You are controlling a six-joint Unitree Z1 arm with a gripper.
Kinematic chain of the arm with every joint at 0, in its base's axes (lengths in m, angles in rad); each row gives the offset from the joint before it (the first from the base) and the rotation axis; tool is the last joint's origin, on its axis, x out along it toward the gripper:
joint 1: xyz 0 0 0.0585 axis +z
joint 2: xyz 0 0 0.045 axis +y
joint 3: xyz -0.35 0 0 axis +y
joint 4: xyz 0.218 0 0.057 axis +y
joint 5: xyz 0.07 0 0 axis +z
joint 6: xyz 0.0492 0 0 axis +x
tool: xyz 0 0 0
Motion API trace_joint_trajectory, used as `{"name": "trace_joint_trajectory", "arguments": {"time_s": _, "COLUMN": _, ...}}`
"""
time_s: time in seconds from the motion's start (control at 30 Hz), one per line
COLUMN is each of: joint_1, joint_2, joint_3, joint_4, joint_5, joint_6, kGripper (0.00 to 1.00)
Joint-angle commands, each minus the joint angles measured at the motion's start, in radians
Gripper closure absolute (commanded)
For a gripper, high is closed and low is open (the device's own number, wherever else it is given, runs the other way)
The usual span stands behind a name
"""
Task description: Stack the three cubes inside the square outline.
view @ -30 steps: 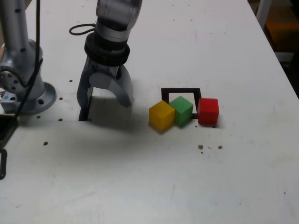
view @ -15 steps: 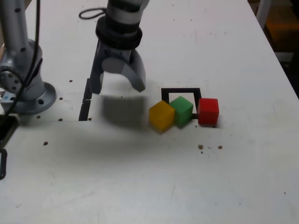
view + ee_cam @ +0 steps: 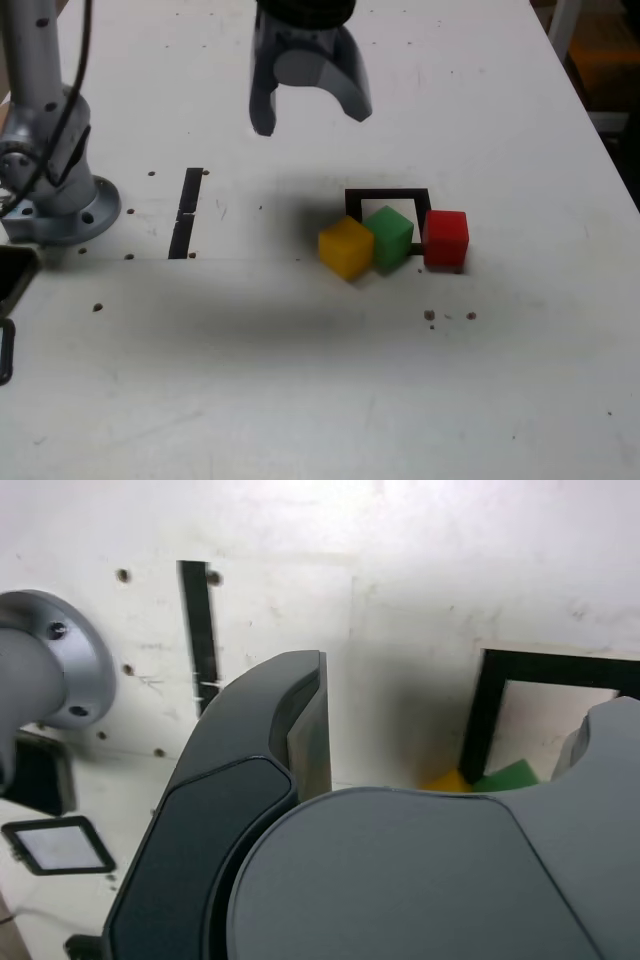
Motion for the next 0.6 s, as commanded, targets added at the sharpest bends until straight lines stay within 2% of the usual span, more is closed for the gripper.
{"name": "trace_joint_trajectory", "arguments": {"time_s": 0.0, "joint_1": -0.001, "joint_2": 0.021, "joint_3": -0.03, "joint_4": 0.001, "joint_5": 0.008, "joint_6": 0.003, "kGripper": 0.1}}
{"name": "trace_joint_trajectory", "arguments": {"time_s": 0.33, "joint_1": -0.034, "joint_2": 0.116, "joint_3": -0.18, "joint_4": -0.014, "joint_5": 0.051, "joint_6": 0.04, "kGripper": 0.11}}
{"name": "trace_joint_trajectory", "arguments": {"time_s": 0.57, "joint_1": -0.06, "joint_2": 0.172, "joint_3": -0.242, "joint_4": -0.047, "joint_5": 0.053, "joint_6": 0.065, "kGripper": 0.11}}
